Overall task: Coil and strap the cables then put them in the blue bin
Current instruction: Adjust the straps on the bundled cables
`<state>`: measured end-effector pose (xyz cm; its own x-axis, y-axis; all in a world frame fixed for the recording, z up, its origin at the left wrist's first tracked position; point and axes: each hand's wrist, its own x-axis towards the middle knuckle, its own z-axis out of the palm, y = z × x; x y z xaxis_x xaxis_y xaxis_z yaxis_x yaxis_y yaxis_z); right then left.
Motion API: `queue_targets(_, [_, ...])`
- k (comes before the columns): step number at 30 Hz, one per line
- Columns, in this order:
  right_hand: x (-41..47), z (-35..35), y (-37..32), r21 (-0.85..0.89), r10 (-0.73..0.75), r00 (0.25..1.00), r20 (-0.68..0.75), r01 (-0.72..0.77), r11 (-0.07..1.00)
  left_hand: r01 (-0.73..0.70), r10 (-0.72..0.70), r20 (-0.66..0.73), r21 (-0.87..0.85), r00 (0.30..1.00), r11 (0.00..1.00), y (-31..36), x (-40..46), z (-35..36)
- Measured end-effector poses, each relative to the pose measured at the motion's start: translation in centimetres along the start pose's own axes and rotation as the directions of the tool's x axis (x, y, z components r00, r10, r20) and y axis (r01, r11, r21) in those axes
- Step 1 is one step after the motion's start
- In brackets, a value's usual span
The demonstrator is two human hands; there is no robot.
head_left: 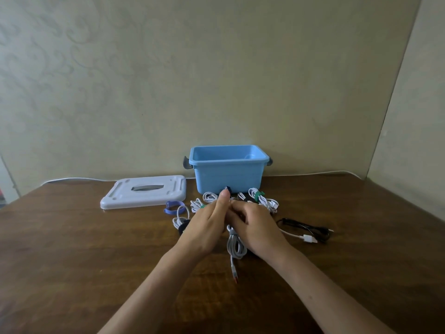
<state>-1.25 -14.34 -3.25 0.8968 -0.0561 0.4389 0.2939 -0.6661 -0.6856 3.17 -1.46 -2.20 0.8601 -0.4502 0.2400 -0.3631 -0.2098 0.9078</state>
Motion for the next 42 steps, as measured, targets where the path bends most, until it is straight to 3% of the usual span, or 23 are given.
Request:
queue_targets(7, [0.0, -0.5, -0.1, -0.081, 0.042, 0.996, 0.084, -0.035, 0.996, -0.068, 0.018, -0.281, -0.172, 0.960, 0.983, -0.9, 1.6, -2.4])
queue_targets(11, [-0.3, 1.0, -0.5, -0.196, -0.003, 0.978, 0.208, 0.045, 0.980, -0.093, 0.018, -0.263, -0.275, 0.965, 0.957, -0.3, 1.5, -1.7])
queue_targets(16, [0.0, 1.0, -0.1, -0.266, 0.040, 0.975, 0.217, 0.020, 0.964, -0.088, -0.046, -0.239, -0.520, 0.970, 0.850, 0.5, 1.0, -1.5])
queue_targets(19, [0.1, 0.1, 0.6, -0.285, 0.049, 0.974, 0.220, 0.016, 0.958, -0.052, -0.055, -0.167, -0.577, 0.984, 0.815, 0.6, 1.0, -2.4])
queue_targets(22, [0.6, -1.4, 1.0, -0.328, 0.076, 0.983, 0.170, -0.016, 0.945, -0.009, -0.035, -0.090, -0.447, 0.995, 0.894, 0.5, 1.0, -2.9])
queue_targets(25, [0.9, -3.0, 1.4, -0.355, 0.046, 0.999, -0.003, -0.044, 0.934, -0.029, 0.011, -0.060, -0.316, 0.998, 0.948, 0.6, 0.9, -3.1])
queue_targets(28, [0.8, -3.1, 1.6, -0.205, 0.001, 0.985, -0.171, -0.037, 0.978, -0.078, 0.063, -0.066, -0.241, 0.996, 0.967, 0.6, 0.7, -2.7])
queue_targets(32, [0.7, -1.8, 1.1, -0.052, 0.010, 0.985, -0.170, -0.019, 0.998, -0.095, 0.092, -0.095, -0.023, 0.991, 0.995, 0.0, 0.8, -1.5])
queue_targets(36, [0.8, -1.7, 1.3, -0.014, 0.006, 0.982, -0.191, -0.008, 1.000, -0.126, 0.129, -0.098, 0.030, 0.987, 0.992, -0.1, 0.8, -1.2])
queue_targets(42, [0.7, -1.7, 1.7, -0.064, -0.021, 0.980, -0.197, 0.009, 0.998, -0.076, 0.068, 0.038, 0.277, 0.997, 0.958, 0.1, 0.6, -0.6])
